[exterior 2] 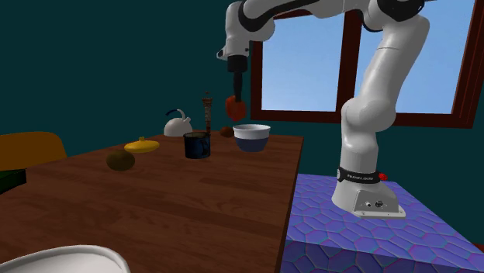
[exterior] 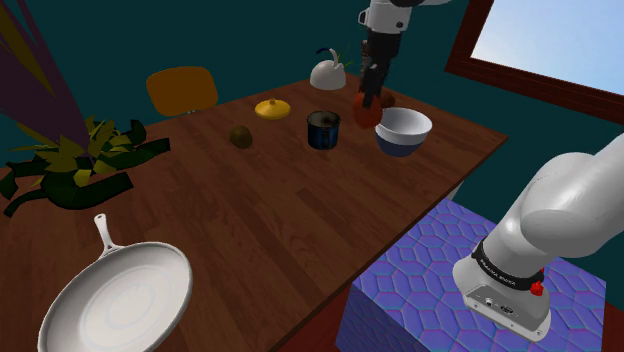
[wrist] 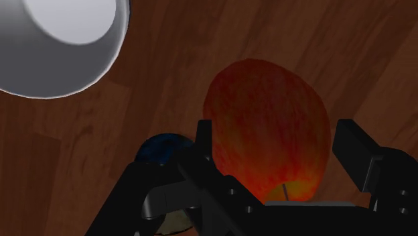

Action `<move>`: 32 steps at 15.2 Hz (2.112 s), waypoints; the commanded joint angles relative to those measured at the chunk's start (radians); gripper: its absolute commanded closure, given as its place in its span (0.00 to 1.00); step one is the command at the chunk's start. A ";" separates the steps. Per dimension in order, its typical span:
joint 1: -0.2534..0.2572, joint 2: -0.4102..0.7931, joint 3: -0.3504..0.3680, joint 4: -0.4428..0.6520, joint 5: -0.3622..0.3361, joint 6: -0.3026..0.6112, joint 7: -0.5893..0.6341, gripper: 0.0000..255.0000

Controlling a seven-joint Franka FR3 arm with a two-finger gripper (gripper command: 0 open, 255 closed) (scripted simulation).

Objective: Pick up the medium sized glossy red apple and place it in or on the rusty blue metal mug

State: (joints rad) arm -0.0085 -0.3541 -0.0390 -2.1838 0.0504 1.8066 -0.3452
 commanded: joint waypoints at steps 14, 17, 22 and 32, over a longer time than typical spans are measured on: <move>-0.028 0.562 -0.040 0.713 0.027 -0.155 -0.064 1.00; -0.028 0.558 -0.039 0.666 0.027 -0.113 -0.066 1.00; -0.027 0.555 -0.039 0.595 0.027 -0.045 -0.070 1.00; -0.025 0.569 -0.037 0.473 0.031 0.090 -0.079 1.00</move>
State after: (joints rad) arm -0.0341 0.2139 -0.0767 -1.6938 0.0811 1.8789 -0.4229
